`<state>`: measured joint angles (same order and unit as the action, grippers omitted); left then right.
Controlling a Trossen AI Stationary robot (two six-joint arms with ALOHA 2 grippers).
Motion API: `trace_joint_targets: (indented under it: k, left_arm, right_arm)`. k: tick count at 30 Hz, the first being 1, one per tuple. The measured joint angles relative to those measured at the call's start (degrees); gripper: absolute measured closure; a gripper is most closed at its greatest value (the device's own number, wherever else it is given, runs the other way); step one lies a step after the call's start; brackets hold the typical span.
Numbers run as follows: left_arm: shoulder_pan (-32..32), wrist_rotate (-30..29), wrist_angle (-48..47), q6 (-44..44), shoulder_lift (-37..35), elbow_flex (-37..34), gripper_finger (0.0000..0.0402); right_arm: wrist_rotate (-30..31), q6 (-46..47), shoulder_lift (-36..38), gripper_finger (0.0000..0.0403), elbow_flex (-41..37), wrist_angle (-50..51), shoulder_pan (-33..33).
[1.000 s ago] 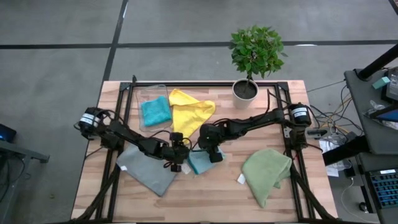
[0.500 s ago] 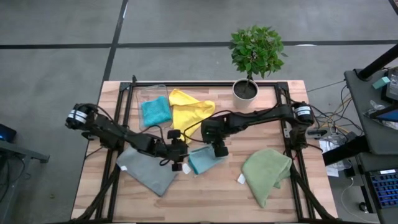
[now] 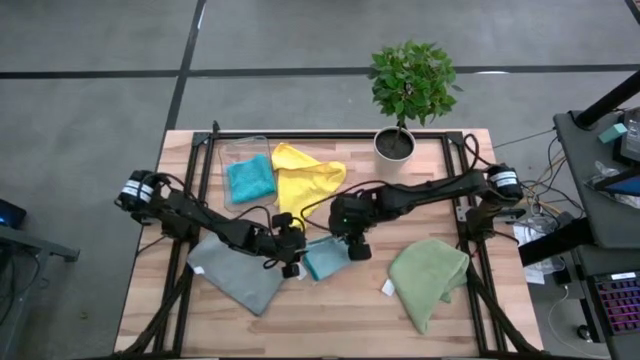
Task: Fold microfiber towels
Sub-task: Fold the light blue microfiber towel
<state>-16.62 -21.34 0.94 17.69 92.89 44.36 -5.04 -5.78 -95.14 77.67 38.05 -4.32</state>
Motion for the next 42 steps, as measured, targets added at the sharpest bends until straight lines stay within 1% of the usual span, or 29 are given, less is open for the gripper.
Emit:
trace_joint_targets:
  k: [5,13,16,19,21,25,32,39,42]
  left_arm:
    - [0.0,0.04,0.58,0.01,0.1,0.02,0.0246]
    - [0.0,0.09,0.43,0.05,0.1,0.02,0.0246]
    - [0.0,0.11,0.21,0.11,0.1,0.02,0.0246]
    - [0.0,0.36,0.19,0.17,0.1,0.02,0.025]
    - [0.0,0.86,0.19,0.16,0.12,0.02,0.0259]
    - [0.0,1.5,0.11,0.23,1.32,0.02,0.0293]
    - [0.0,2.3,-0.38,1.51,3.93,0.02,0.039]
    - [0.0,4.21,-0.35,1.51,3.93,0.02,0.04]
    - [0.02,4.21,-0.29,1.52,3.88,0.02,0.04]
  right_arm:
    - [0.0,0.96,-0.24,0.0276,-3.28,-6.22,-1.79]
    - [0.55,2.66,-0.28,0.0295,-8.8,-12.24,-1.81]
    - [0.87,1.84,-0.28,0.0318,-10.6,-14.55,-1.81]
    - [3.25,0.76,-0.28,0.0358,-11.57,-14.94,-1.79]
    - [4.04,-0.1,-0.28,0.0384,-11.99,-15.05,-1.76]
    - [5.27,-0.55,-0.28,0.0391,-12.1,-15.04,-1.56]
    - [5.69,-1.99,-0.28,0.0393,-12.37,-15.06,0.95]
    - [5.68,-4.34,-0.28,0.0394,-16.63,-18.53,5.74]
    - [5.11,-6.23,-0.58,0.0394,-19.19,-22.42,7.05]
